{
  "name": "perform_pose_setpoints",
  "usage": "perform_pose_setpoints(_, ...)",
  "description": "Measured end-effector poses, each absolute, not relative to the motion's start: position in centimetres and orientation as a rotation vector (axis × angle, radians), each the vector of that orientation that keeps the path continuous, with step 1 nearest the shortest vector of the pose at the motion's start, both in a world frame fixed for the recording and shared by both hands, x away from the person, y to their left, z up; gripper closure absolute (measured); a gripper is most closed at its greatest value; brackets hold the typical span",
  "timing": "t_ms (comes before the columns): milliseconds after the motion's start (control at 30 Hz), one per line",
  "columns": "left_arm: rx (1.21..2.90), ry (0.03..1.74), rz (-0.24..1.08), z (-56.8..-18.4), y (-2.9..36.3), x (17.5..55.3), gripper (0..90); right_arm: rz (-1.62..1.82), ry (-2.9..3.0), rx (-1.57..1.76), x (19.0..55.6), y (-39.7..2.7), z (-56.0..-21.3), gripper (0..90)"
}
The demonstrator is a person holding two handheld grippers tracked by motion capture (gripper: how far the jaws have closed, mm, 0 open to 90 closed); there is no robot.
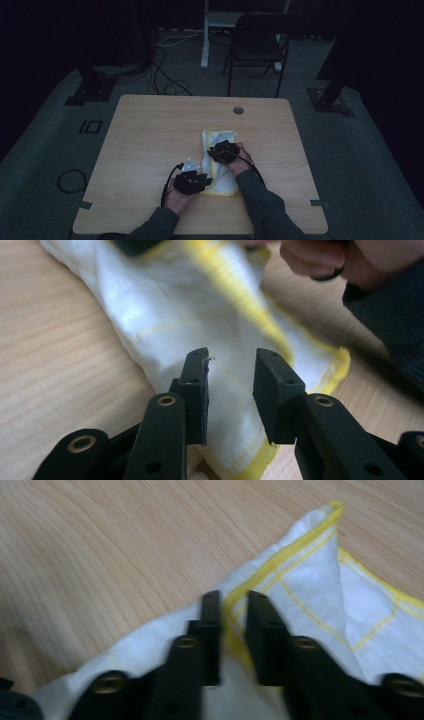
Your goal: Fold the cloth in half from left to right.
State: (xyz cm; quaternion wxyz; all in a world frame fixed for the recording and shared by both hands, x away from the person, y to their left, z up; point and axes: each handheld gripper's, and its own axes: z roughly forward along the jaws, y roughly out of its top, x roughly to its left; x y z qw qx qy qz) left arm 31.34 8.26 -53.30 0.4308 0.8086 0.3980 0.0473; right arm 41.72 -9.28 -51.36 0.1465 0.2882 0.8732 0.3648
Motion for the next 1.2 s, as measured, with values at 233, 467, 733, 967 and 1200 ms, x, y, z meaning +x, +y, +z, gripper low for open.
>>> perform_pose_setpoints(233,2.027,0.988,0.118,-53.6,8.4,30.8,68.1,1.064,2.460,0.863,42.2,-10.6,-50.8,89.1)
perform_pose_setpoints(467,2.044,0.986,0.132,-53.8,8.6,30.3,68.4,1.103,2.384,0.944,43.7,-13.0,-49.4,89.3)
perform_pose_setpoints(733,2.054,0.987,0.136,-54.1,8.7,30.0,68.5,1.131,2.315,1.033,45.9,-15.1,-48.3,89.4)
perform_pose_setpoints(967,2.052,0.998,0.141,-54.2,8.6,29.7,68.7,1.095,2.279,1.069,47.5,-15.9,-48.3,89.6)
perform_pose_setpoints(1200,2.052,0.998,0.140,-54.3,8.5,29.5,69.0,1.066,2.204,1.144,48.9,-16.8,-47.8,85.0)
